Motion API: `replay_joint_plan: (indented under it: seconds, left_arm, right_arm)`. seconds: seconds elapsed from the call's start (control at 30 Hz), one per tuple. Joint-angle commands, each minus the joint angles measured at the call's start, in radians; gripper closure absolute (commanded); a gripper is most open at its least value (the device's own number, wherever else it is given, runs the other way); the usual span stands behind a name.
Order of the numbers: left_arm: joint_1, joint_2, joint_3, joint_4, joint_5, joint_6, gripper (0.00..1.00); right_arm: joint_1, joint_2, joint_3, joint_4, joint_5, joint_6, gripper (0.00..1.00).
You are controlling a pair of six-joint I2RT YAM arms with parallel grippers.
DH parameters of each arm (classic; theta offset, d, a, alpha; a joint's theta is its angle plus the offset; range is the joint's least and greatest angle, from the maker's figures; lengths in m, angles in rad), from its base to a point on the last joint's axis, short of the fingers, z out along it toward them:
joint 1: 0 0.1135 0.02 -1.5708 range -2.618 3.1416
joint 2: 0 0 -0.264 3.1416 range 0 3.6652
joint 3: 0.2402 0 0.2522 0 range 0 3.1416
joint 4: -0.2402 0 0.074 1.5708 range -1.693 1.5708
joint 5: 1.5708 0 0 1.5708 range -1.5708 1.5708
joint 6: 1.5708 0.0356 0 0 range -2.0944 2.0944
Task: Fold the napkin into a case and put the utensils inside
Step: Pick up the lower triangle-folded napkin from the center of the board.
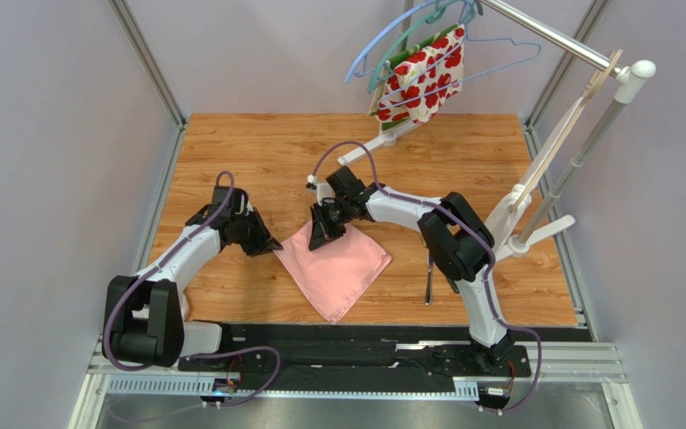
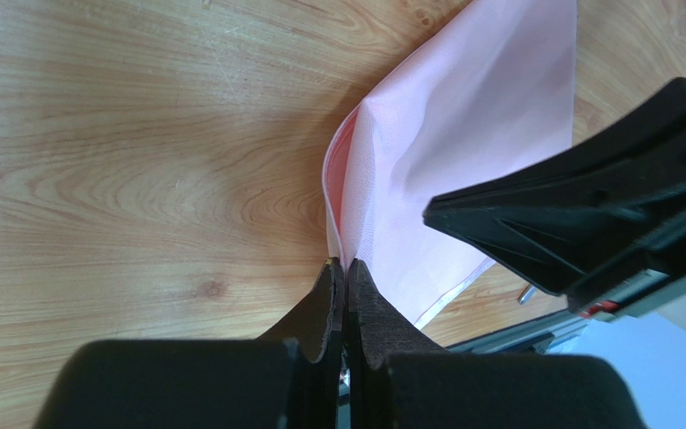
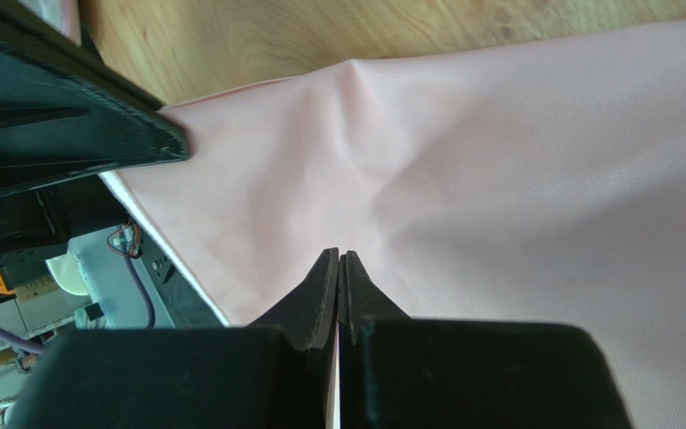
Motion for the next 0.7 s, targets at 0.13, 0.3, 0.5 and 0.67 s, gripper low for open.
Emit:
replay_joint_plan:
  seconds: [0.13,0.3,0.5,0.67]
  left_arm:
    - [0.004,0.038,0.118,0.000,-0.001,-0.070,1.00]
    - [-0.007,0.110,0.179,0.008,-0.011,-0.129,1.00]
    - [-0.056,0.181,0.248,0.003,-0.089,-0.239,1.00]
    - [-0.102,0.263,0.330,-0.009,-0.146,-0.320,1.00]
  right_arm:
    - [0.026,0.020,-0.053,0.112,0.069,0.062,1.00]
    - [0.033,0.020,-0.116,0.210,0.055,0.169,1.00]
    - [0.049,0.038,-0.129,0.284,0.017,0.262,1.00]
    - [0.047,0.029,-0.137,0.284,0.021,0.288,1.00]
